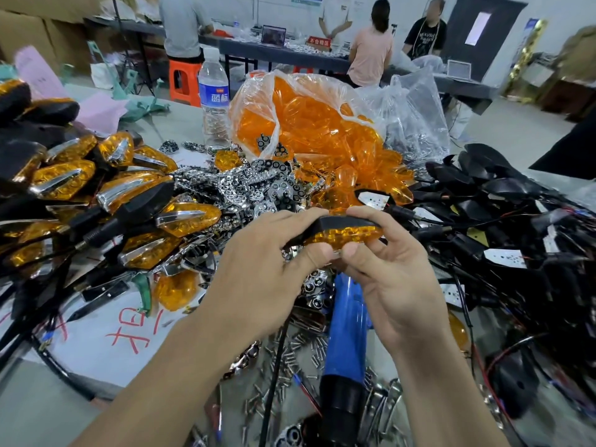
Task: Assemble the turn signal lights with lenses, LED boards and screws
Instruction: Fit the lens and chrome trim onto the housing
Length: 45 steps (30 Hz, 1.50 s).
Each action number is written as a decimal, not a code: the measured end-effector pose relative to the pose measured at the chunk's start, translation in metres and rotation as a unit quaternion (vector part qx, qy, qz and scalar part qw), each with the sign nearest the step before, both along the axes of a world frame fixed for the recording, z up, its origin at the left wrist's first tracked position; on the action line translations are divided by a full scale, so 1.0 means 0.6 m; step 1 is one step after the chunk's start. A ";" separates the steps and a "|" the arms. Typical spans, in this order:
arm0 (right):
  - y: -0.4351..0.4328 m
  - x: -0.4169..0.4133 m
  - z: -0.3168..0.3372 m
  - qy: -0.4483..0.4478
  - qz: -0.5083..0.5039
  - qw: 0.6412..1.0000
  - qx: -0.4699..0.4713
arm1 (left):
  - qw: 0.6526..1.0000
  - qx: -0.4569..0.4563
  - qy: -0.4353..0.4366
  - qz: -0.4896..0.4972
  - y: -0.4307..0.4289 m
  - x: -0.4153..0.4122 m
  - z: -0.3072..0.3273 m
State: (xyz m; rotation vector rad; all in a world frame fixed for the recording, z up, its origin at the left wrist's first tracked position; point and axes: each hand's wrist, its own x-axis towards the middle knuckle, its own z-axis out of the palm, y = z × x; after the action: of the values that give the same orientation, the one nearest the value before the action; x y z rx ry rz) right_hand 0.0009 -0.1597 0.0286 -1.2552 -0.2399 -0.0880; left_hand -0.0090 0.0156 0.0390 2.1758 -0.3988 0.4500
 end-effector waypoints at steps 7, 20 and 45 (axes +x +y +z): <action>0.021 -0.004 0.001 0.056 -0.087 0.995 -0.012 | 0.999 0.018 0.002 0.032 0.007 0.008 -0.010; 0.021 -0.004 0.007 0.199 -0.118 0.972 -0.033 | 0.964 0.119 -0.212 0.106 -0.006 0.015 -0.030; 0.033 -0.008 -0.009 -0.018 0.031 0.991 -0.132 | 0.926 -0.257 0.229 -0.157 0.002 0.023 -0.020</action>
State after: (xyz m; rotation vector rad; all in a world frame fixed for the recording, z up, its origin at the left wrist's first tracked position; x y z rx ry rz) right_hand -0.0037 -0.1402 0.0231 -1.5083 -0.3292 -0.0252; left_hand 0.0051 0.0166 0.0273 1.5975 -0.3142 -0.1317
